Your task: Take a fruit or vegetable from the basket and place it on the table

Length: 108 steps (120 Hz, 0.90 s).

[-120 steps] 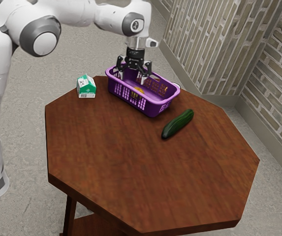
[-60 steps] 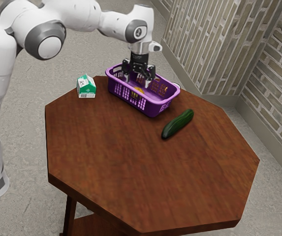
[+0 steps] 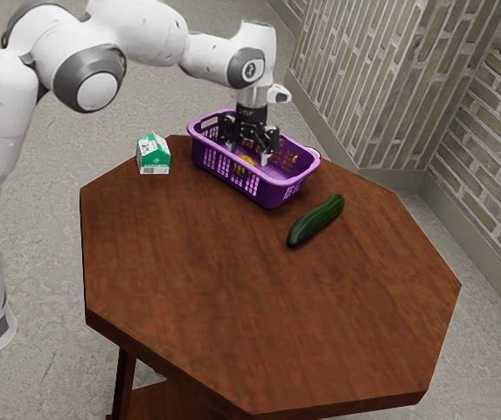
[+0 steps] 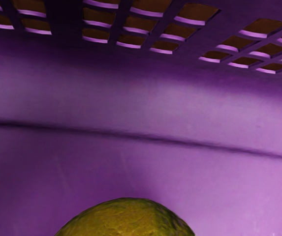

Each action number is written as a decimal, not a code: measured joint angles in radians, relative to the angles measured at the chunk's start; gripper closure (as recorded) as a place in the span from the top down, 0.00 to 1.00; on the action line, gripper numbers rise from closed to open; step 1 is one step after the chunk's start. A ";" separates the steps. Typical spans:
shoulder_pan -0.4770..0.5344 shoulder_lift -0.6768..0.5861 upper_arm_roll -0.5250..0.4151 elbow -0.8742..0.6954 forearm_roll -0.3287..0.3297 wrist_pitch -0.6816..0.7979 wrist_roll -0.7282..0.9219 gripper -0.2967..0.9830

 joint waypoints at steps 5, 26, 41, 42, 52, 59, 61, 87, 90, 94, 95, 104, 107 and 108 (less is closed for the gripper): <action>0.000 0.003 -0.007 0.000 -0.002 0.004 0.004 0.77; -0.001 0.003 -0.017 -0.001 -0.008 0.019 0.016 0.77; -0.002 0.005 -0.018 -0.003 -0.012 0.027 0.023 0.77; -0.002 0.005 -0.018 -0.003 -0.012 0.027 0.024 0.77; -0.009 -0.001 -0.019 -0.010 -0.019 0.032 0.026 0.77; -0.012 -0.005 -0.019 -0.017 -0.022 0.035 0.025 0.77; -0.013 -0.005 -0.019 -0.018 -0.022 0.036 0.025 0.77; -0.022 -0.023 -0.019 -0.047 -0.023 0.046 0.018 0.77; -0.022 -0.025 -0.019 -0.048 -0.022 0.047 0.017 0.77; -0.022 -0.025 -0.019 -0.048 -0.022 0.049 0.015 0.77; -0.022 -0.025 -0.019 -0.049 -0.022 0.049 0.015 0.77; -0.021 -0.021 -0.020 -0.050 -0.023 0.053 0.012 0.77; -0.020 -0.019 -0.020 -0.050 -0.024 0.053 0.011 0.77; -0.020 -0.018 -0.020 -0.050 -0.024 0.054 0.010 0.77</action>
